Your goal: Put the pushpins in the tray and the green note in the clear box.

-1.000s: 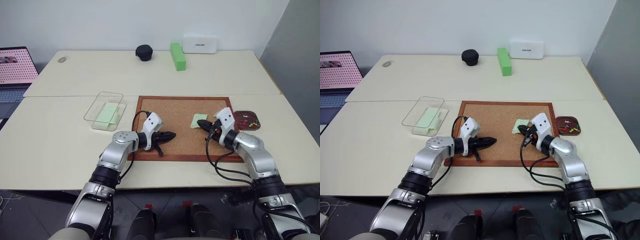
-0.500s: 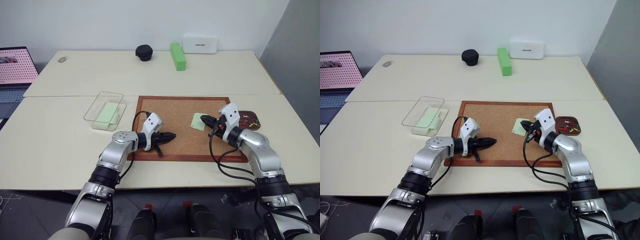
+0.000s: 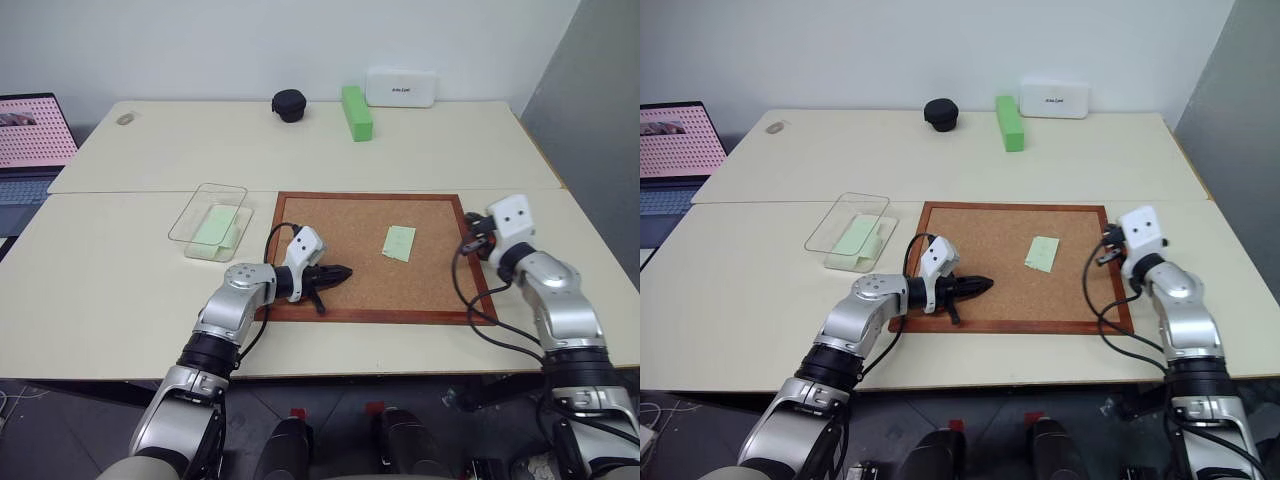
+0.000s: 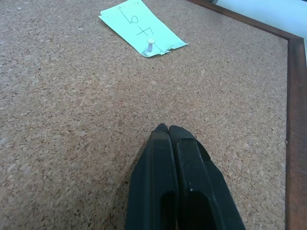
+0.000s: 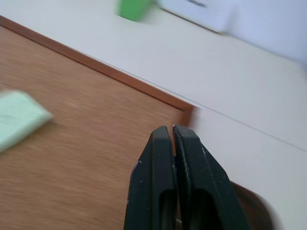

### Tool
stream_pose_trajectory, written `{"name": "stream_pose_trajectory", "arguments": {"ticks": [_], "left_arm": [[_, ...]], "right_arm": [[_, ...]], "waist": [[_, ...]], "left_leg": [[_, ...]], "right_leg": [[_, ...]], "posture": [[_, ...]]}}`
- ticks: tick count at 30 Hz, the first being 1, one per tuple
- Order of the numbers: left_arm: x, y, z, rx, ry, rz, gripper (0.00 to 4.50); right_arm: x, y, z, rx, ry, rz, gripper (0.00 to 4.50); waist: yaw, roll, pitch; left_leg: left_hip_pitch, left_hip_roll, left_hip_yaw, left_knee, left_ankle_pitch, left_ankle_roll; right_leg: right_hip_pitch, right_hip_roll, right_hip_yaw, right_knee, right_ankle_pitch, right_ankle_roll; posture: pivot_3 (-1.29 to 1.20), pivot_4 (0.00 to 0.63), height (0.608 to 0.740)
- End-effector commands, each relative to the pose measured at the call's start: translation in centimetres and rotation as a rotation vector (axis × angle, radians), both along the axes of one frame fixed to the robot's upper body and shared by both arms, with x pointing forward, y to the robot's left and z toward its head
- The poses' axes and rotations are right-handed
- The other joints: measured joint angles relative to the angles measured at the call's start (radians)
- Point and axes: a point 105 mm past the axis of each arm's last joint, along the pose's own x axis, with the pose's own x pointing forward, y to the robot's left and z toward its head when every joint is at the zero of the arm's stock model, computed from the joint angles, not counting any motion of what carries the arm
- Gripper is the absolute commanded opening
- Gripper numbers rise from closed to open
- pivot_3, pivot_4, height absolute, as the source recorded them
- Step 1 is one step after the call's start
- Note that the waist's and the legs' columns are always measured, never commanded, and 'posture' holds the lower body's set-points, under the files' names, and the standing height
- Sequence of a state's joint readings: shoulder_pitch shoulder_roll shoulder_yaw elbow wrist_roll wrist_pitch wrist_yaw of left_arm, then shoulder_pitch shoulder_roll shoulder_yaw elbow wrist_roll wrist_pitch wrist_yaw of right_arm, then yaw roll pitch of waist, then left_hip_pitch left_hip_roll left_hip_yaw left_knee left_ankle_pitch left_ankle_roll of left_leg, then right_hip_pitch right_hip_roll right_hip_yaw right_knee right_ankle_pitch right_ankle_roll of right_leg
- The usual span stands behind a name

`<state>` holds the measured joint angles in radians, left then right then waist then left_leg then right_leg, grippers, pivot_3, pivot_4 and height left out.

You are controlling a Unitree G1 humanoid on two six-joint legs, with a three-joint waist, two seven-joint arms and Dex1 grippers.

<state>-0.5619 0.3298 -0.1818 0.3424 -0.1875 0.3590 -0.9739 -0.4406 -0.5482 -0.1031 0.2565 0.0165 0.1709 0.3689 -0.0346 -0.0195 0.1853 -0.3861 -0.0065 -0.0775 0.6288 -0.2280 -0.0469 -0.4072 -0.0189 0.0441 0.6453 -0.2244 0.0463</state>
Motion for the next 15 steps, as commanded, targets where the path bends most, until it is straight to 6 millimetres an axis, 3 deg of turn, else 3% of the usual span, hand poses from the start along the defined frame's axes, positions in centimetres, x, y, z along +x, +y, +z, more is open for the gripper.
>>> {"name": "stream_pose_trajectory", "arguments": {"ticks": [1, 6, 15], "left_arm": [[-0.4, -0.4, -0.6, 0.016, 0.017, -0.025, 0.00], [-0.4, -0.6, -0.6, 0.016, 0.014, -0.030, 0.00], [-0.6, -0.3, -0.7, 0.014, 0.010, -0.018, 0.00]], "right_arm": [[0.4, -2.4, 1.2, -0.095, -0.051, -0.070, 0.01], [0.8, -3.0, 0.2, -0.122, -0.027, -0.080, 0.01], [1.1, -2.9, -0.1, -0.130, -0.021, -0.062, 1.90]], "waist": [[0.000, 0.000, 0.000], [0.000, 0.000, 0.000], [0.000, 0.000, 0.000]], "left_leg": [[0.000, 0.000, 0.000, 0.000, 0.000, 0.000], [0.000, 0.000, 0.000, 0.000, 0.000, 0.000], [0.000, 0.000, 0.000, 0.000, 0.000, 0.000]], "right_leg": [[0.000, 0.000, 0.000, 0.000, 0.000, 0.000], [0.000, 0.000, 0.000, 0.000, 0.000, 0.000], [0.000, 0.000, 0.001, 0.000, 0.000, 0.000]], "posture": [[0.00, 0.150, 0.740], [0.00, 0.150, 0.740], [0.00, 0.150, 0.740]]}}
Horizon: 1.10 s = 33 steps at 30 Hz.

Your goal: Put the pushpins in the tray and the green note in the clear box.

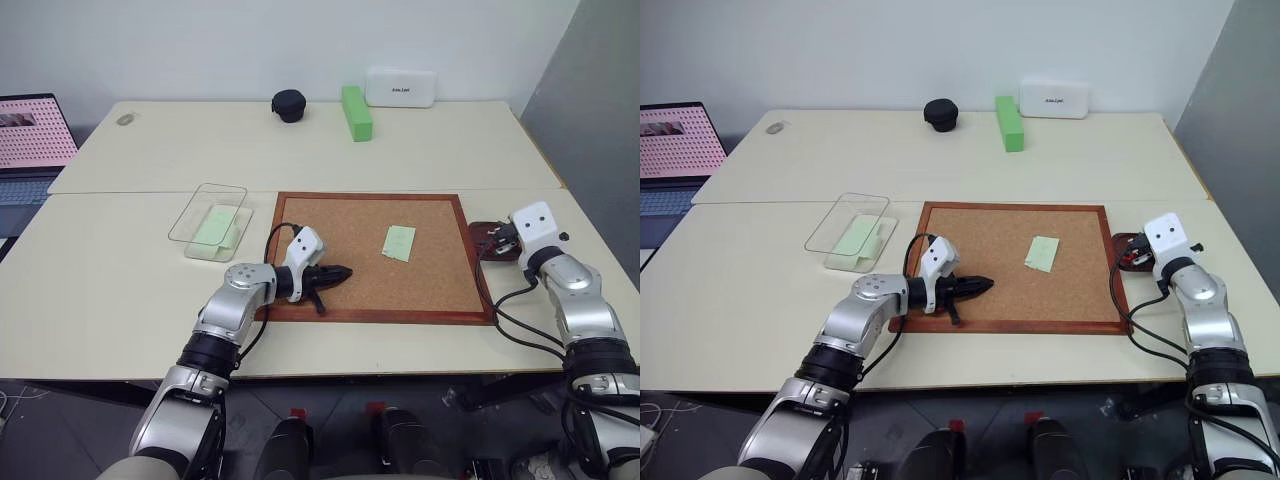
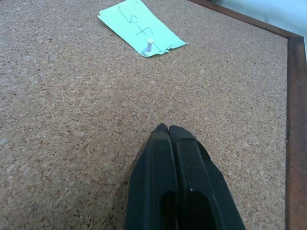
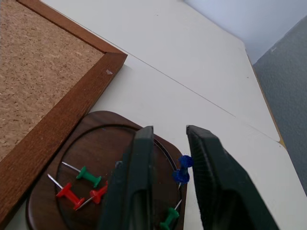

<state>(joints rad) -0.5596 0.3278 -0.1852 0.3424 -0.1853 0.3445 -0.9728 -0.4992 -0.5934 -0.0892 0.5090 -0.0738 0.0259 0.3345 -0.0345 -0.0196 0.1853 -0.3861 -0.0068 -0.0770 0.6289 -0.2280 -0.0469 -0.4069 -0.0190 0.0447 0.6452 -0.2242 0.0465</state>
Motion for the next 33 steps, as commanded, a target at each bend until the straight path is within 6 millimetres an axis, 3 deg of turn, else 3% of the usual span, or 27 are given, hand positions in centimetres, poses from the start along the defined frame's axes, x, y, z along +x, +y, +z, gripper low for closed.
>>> {"name": "stream_pose_trajectory", "arguments": {"ticks": [1, 11, 14, 16, 22, 28, 33], "left_arm": [[-0.6, -0.1, -0.8, 0.013, 0.021, -0.011, 0.00], [-0.7, -0.2, -0.7, 0.012, 0.021, -0.015, 0.00], [-0.7, -0.2, -0.7, 0.013, 0.022, -0.015, 0.00], [-0.7, -0.2, -0.8, 0.013, 0.023, -0.016, 0.00], [-0.7, -0.3, -0.9, 0.014, 0.027, -0.010, 0.00], [-0.5, -0.1, -0.8, 0.016, 0.024, -0.004, 0.00], [-0.5, -0.1, -0.7, 0.018, 0.024, -0.002, 0.00]], "right_arm": [[0.3, 0.4, 1.7, -0.019, -0.055, 0.029, 2.05], [0.3, 0.9, 1.7, 0.005, -0.060, 0.043, 4.06], [0.3, 1.3, 1.8, 0.015, -0.066, 0.054, 4.48], [0.2, 2.0, 1.9, 0.040, -0.070, 0.089, 4.48], [-2.2, 10.0, 1.6, 0.290, 0.022, 0.449, 4.48], [-3.9, 14.5, 1.3, 0.395, 0.085, 0.599, 4.48], [-3.5, 17.3, 0.5, 0.410, 0.110, 0.632, 4.48]], "waist": [[0.000, 0.000, 0.000], [0.000, 0.000, 0.000], [0.000, 0.000, 0.000], [0.000, 0.000, 0.000], [-0.001, 0.000, 0.000], [0.001, 0.000, 0.000], [0.000, 0.000, 0.000]], "left_leg": [[0.000, 0.000, 0.000, 0.000, 0.000, 0.000], [0.000, 0.000, 0.000, 0.000, 0.000, 0.000], [0.000, 0.000, 0.000, 0.000, 0.000, 0.000], [0.000, 0.000, 0.000, 0.000, 0.000, 0.000], [0.001, 0.001, -0.001, 0.000, 0.000, 0.000], [0.000, 0.000, -0.001, 0.000, 0.000, 0.000], [0.001, 0.001, -0.001, 0.000, 0.000, 0.000]], "right_leg": [[0.000, 0.000, 0.000, 0.000, 0.000, 0.000], [0.000, 0.000, 0.000, 0.000, 0.000, 0.000], [0.000, 0.000, 0.000, 0.000, 0.000, 0.000], [0.000, 0.000, 0.000, 0.000, 0.000, 0.000], [0.000, 0.001, -0.001, 0.001, 0.000, 0.000], [0.001, 0.000, -0.001, 0.000, 0.000, 0.000], [0.000, 0.000, -0.001, 0.000, 0.000, 0.000]], "posture": [[0.00, 0.150, 0.740], [0.00, 0.150, 0.740], [0.00, 0.150, 0.740], [0.00, 0.150, 0.740], [0.00, 0.150, 0.740], [0.00, 0.150, 0.740], [0.00, 0.150, 0.740]]}}
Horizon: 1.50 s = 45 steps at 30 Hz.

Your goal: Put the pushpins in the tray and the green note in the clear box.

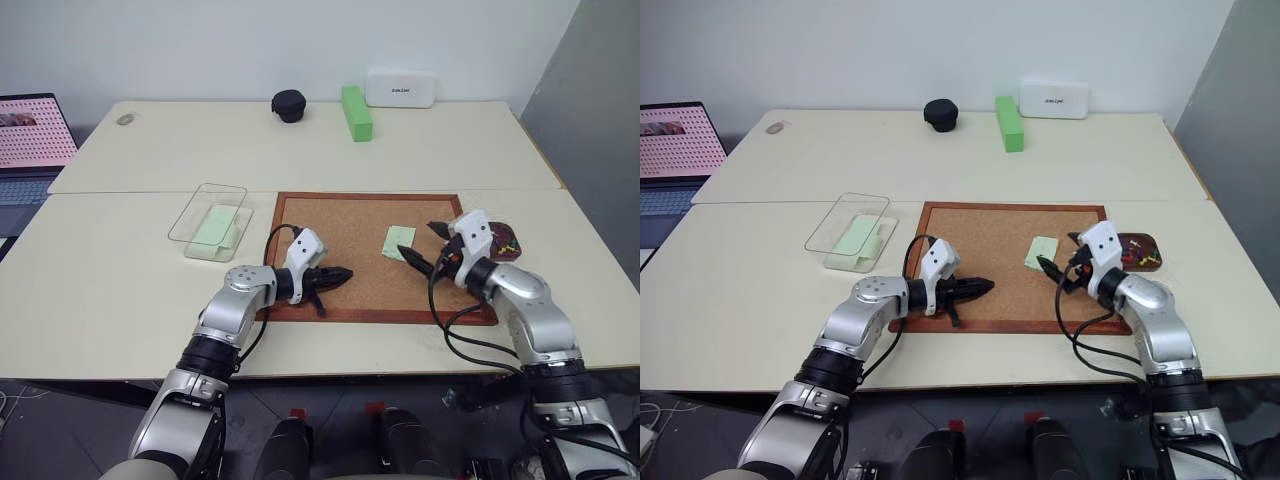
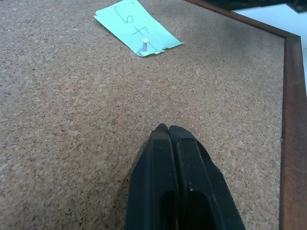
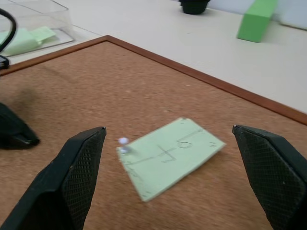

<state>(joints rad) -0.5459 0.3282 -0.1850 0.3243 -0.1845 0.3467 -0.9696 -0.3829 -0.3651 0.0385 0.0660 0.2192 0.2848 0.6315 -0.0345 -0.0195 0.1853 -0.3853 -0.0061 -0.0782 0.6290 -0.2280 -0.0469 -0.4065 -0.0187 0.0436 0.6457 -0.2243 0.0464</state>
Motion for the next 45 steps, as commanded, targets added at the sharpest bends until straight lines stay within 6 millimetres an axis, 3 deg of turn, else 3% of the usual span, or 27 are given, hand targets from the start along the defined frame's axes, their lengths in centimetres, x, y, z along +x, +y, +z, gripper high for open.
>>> {"name": "stream_pose_trajectory", "arguments": {"ticks": [1, 8, 11, 16, 23, 24, 25, 31, 37, 45], "left_arm": [[-0.3, -0.1, -0.7, 0.020, 0.026, -0.002, 0.00], [-0.4, 0.1, -0.6, 0.022, 0.026, 0.003, 0.00], [-0.4, 0.4, -0.6, 0.024, 0.026, 0.009, 0.00], [-0.5, 0.5, -0.6, 0.025, 0.028, 0.015, 0.00], [-0.6, 0.3, -0.7, 0.023, 0.030, 0.015, 0.00], [-0.6, 0.3, -0.7, 0.023, 0.029, 0.014, 0.00], [-0.6, 0.3, -0.7, 0.023, 0.028, 0.013, 0.00], [-0.8, 0.1, -0.8, 0.021, 0.030, 0.005, 0.00], [-0.8, 0.0, -0.8, 0.020, 0.029, 0.001, 0.00], [-1.0, 0.5, -1.0, 0.024, 0.038, 0.009, 0.00]], "right_arm": [[0.4, 2.0, 0.8, 0.013, -0.028, 0.041, 4.48], [1.4, 3.2, -1.0, -0.024, 0.006, 0.043, 4.48], [1.9, 3.1, -1.6, -0.045, 0.025, 0.029, 4.05], [2.1, 3.4, -1.6, -0.046, 0.026, 0.038, 2.89], [2.3, 3.7, -1.7, -0.046, 0.025, 0.044, 1.72], [2.3, 3.7, -1.7, -0.047, 0.025, 0.044, 1.25], [2.3, 3.7, -1.8, -0.051, 0.027, 0.043, 1.24], [2.3, 3.2, -2.0, -0.052, 0.026, 0.028, 0.03], [2.4, 3.4, -1.2, -0.053, -0.004, 0.029, 0.03], [0.9, 3.7, 2.5, -0.042, -0.109, 0.075, 0.03]], "waist": [[0.000, 0.000, 0.000], [0.001, 0.000, 0.000], [0.000, 0.000, 0.000], [-0.002, 0.000, 0.000], [-0.002, 0.000, 0.000], [-0.002, 0.000, 0.000], [-0.002, 0.000, 0.000], [-0.002, 0.000, 0.000], [-0.003, 0.000, 0.000], [-0.002, 0.000, 0.000]], "left_leg": [[0.000, 0.000, 0.000, 0.000, 0.000, 0.000], [0.000, 0.000, 0.000, 0.000, 0.000, 0.000], [0.000, 0.000, 0.000, 0.000, 0.000, 0.000], [0.000, 0.000, 0.000, 0.000, 0.000, 0.000], [0.000, 0.000, 0.000, 0.000, 0.000, 0.000], [0.000, 0.000, 0.000, 0.000, 0.000, 0.000], [0.000, 0.000, 0.000, 0.000, 0.000, 0.000], [0.000, 0.000, 0.000, 0.000, 0.000, 0.000], [0.000, 0.000, 0.000, 0.000, 0.000, 0.000], [-0.001, 0.000, 0.000, 0.000, 0.000, 0.000]], "right_leg": [[0.000, 0.000, 0.000, 0.000, 0.000, 0.000], [0.000, 0.000, 0.000, 0.000, 0.000, 0.000], [0.000, 0.000, 0.000, 0.000, 0.000, 0.000], [0.000, 0.000, 0.000, 0.000, 0.000, 0.000], [0.000, 0.000, 0.000, 0.000, 0.000, 0.000], [0.000, 0.000, 0.000, 0.000, 0.000, 0.000], [0.000, 0.000, 0.000, 0.000, 0.000, 0.000], [0.000, 0.000, 0.000, 0.000, 0.000, 0.000], [0.000, 0.000, 0.000, 0.000, 0.000, 0.000], [-0.001, 0.000, 0.000, 0.000, 0.000, 0.000]], "posture": [[0.00, 0.150, 0.740], [0.00, 0.150, 0.740], [0.00, 0.150, 0.740], [0.00, 0.150, 0.740], [0.00, 0.150, 0.740], [0.00, 0.150, 0.740], [0.00, 0.150, 0.740], [0.00, 0.150, 0.740], [0.00, 0.150, 0.740], [0.00, 0.150, 0.740]]}}
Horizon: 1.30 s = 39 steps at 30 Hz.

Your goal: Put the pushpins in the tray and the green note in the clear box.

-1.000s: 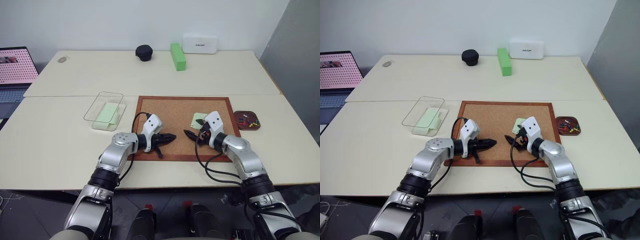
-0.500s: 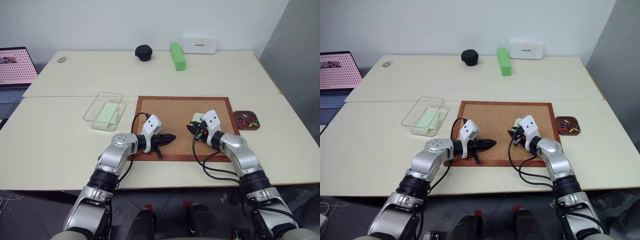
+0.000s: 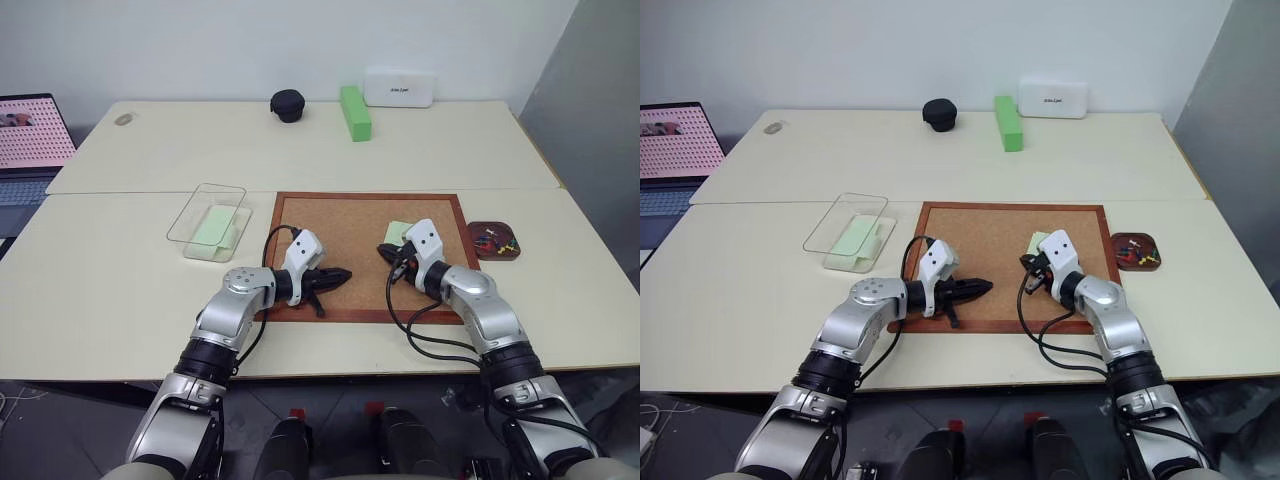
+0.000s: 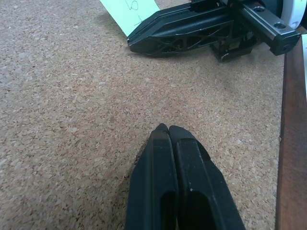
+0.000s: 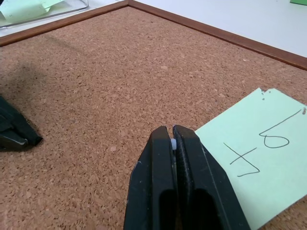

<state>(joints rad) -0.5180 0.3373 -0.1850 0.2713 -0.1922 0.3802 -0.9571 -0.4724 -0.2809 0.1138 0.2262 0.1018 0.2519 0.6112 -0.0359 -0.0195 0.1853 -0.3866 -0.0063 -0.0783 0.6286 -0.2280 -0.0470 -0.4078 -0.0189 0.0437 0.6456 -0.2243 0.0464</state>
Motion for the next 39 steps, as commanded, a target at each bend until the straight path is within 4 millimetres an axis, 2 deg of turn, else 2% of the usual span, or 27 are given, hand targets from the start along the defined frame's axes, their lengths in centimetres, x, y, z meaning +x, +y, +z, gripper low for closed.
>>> {"name": "stream_pose_trajectory", "arguments": {"ticks": [1, 5, 9, 12, 15, 22, 23, 27, 31, 37, 39], "left_arm": [[-0.5, 0.4, -1.0, 0.023, 0.031, 0.003, 0.00], [-0.4, 0.4, -0.9, 0.020, 0.030, 0.008, 0.00], [-0.5, 0.0, -0.9, 0.015, 0.030, 0.002, 0.00], [0.0, -0.1, -0.3, -0.017, 0.003, 0.031, 0.00], [1.5, 0.4, 1.0, -0.078, -0.044, 0.132, 0.00], [1.8, 0.1, 4.7, -0.329, 0.091, 0.160, 1.17], [1.8, 0.1, 5.0, -0.344, 0.101, 0.156, 1.47], [1.1, -0.7, 6.1, -0.353, 0.085, 0.092, 2.20], [0.9, -1.1, 6.2, -0.346, 0.095, 0.066, 2.93], [1.8, -1.6, 7.2, -0.335, 0.046, 0.055, 3.96], [1.6, -2.3, 7.7, -0.353, 0.055, 0.015, 3.96]], "right_arm": [[-0.8, 0.7, 4.9, 0.035, -0.159, 0.056, 0.03], [-1.5, 0.8, 5.8, 0.028, -0.187, 0.064, 0.03], [-1.7, 0.7, 5.8, 0.002, -0.202, 0.060, 0.03], [-1.8, 0.3, 5.3, -0.136, -0.263, 0.082, 0.03], [-1.6, -0.5, 4.5, -0.296, -0.341, 0.081, 0.03], [-1.6, -1.7, 4.0, -0.447, -0.448, 0.099, 0.00], [-1.6, -1.8, 3.9, -0.455, -0.456, 0.103, 0.00], [-2.0, -1.6, 3.9, -0.460, -0.476, 0.139, 0.00], [-2.6, -0.8, 4.0, -0.465, -0.497, 0.188, 0.00], [-4.4, 1.4, 4.3, -0.445, -0.532, 0.314, 0.00], [-5.3, 2.5, 4.2, -0.448, -0.553, 0.378, 0.00]], "waist": [[-0.001, 0.000, 0.000], [-0.002, 0.000, 0.000], [-0.002, 0.000, 0.000], [0.000, 0.000, 0.000], [0.003, 0.000, 0.000], [0.001, -0.001, 0.001], [0.001, -0.001, 0.001], [0.001, -0.001, 0.001], [0.001, -0.001, 0.001], [0.002, -0.002, 0.001], [0.002, -0.002, 0.001]], "left_leg": [[0.000, 0.000, 0.000, 0.000, 0.000, 0.000], [0.000, 0.000, 0.000, 0.000, 0.000, 0.000], [0.000, 0.000, 0.000, 0.000, 0.000, 0.000], [0.000, 0.000, 0.000, 0.000, 0.000, 0.000], [0.000, 0.000, 0.000, 0.000, 0.000, 0.000], [0.000, 0.000, 0.000, 0.000, 0.000, 0.000], [-0.001, 0.000, 0.000, 0.000, 0.000, 0.000], [-0.001, 0.000, 0.000, 0.000, 0.000, 0.000], [-0.001, 0.000, 0.000, 0.000, 0.000, 0.000], [-0.001, 0.000, 0.000, 0.000, 0.000, 0.000], [-0.001, 0.000, 0.000, 0.000, 0.000, 0.000]], "right_leg": [[0.000, 0.000, 0.000, 0.000, 0.000, 0.000], [0.000, 0.000, 0.000, 0.000, 0.000, 0.000], [0.000, 0.000, 0.000, 0.000, 0.000, 0.000], [0.000, 0.000, 0.000, 0.000, 0.000, 0.000], [0.000, 0.000, 0.000, 0.000, 0.000, 0.000], [0.000, 0.000, 0.000, 0.000, 0.000, 0.000], [0.000, 0.000, -0.001, 0.000, 0.000, 0.000], [0.000, 0.000, 0.000, 0.000, 0.000, 0.000], [0.000, 0.000, 0.000, 0.000, 0.000, 0.000], [0.000, 0.000, 0.000, -0.001, 0.000, 0.000], [0.000, 0.000, 0.000, -0.001, 0.000, 0.000]], "posture": [[0.00, 0.150, 0.740], [0.00, 0.150, 0.740], [0.00, 0.150, 0.740], [0.00, 0.150, 0.740], [0.00, 0.150, 0.740], [0.00, 0.150, 0.740], [0.00, 0.150, 0.740], [0.00, 0.150, 0.740], [0.00, 0.150, 0.740], [0.00, 0.150, 0.740], [0.00, 0.150, 0.740]]}}
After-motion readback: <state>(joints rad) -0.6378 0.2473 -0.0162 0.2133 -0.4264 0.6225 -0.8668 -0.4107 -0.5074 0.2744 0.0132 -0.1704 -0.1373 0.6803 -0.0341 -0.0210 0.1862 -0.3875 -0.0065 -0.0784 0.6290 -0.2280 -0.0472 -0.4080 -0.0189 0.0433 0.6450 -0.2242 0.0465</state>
